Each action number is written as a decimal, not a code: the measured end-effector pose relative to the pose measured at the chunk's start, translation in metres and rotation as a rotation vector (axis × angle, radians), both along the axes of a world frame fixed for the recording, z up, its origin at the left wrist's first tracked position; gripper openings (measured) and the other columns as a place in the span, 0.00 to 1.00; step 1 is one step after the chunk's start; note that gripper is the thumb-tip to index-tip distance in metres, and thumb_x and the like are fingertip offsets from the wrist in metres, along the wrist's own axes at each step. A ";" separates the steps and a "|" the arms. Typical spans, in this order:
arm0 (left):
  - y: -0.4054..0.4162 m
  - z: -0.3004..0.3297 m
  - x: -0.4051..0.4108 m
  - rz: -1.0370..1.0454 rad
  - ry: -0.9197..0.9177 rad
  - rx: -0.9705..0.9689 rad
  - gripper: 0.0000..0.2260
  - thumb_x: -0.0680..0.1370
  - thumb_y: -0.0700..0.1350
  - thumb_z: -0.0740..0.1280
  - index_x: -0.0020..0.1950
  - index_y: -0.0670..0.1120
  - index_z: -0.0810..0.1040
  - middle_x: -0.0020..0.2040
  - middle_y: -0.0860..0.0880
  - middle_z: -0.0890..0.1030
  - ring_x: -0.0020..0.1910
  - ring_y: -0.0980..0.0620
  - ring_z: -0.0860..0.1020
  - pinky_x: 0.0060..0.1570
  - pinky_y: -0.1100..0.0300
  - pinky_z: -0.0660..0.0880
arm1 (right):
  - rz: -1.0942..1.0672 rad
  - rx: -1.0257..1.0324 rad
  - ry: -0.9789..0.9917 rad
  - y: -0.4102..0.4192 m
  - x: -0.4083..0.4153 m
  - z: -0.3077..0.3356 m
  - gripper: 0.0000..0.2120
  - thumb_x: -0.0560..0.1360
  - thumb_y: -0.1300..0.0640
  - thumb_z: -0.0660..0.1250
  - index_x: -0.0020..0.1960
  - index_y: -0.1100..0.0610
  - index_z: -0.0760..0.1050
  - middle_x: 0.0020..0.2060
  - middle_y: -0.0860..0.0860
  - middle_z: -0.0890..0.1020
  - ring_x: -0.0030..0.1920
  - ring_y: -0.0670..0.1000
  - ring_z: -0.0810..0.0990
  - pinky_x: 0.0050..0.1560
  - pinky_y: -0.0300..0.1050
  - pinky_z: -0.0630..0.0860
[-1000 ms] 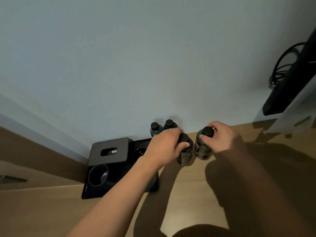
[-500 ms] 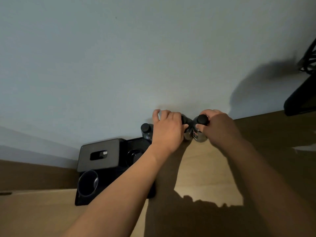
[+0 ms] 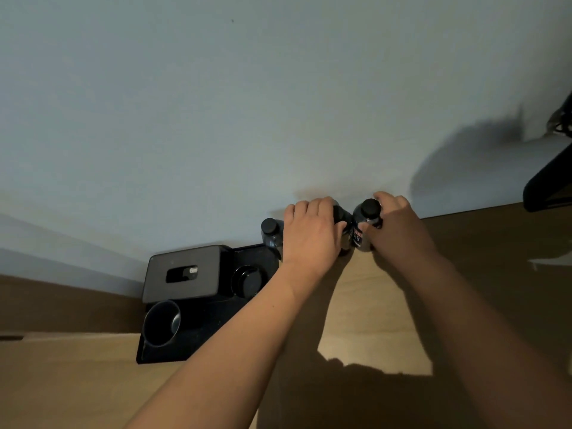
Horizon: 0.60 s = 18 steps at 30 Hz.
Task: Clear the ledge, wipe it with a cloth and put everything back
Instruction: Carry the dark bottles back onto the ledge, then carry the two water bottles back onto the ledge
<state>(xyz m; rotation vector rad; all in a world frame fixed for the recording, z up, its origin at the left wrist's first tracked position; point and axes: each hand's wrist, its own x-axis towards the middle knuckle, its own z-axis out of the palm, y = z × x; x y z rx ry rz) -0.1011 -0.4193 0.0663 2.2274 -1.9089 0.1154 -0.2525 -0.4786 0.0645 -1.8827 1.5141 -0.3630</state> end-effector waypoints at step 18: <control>0.134 0.038 0.012 -0.117 0.254 -0.221 0.15 0.81 0.42 0.64 0.65 0.36 0.75 0.62 0.39 0.78 0.60 0.40 0.76 0.63 0.47 0.73 | -0.030 -0.334 -0.086 0.171 -0.012 0.049 0.23 0.78 0.60 0.65 0.73 0.59 0.69 0.69 0.57 0.73 0.67 0.55 0.73 0.68 0.47 0.68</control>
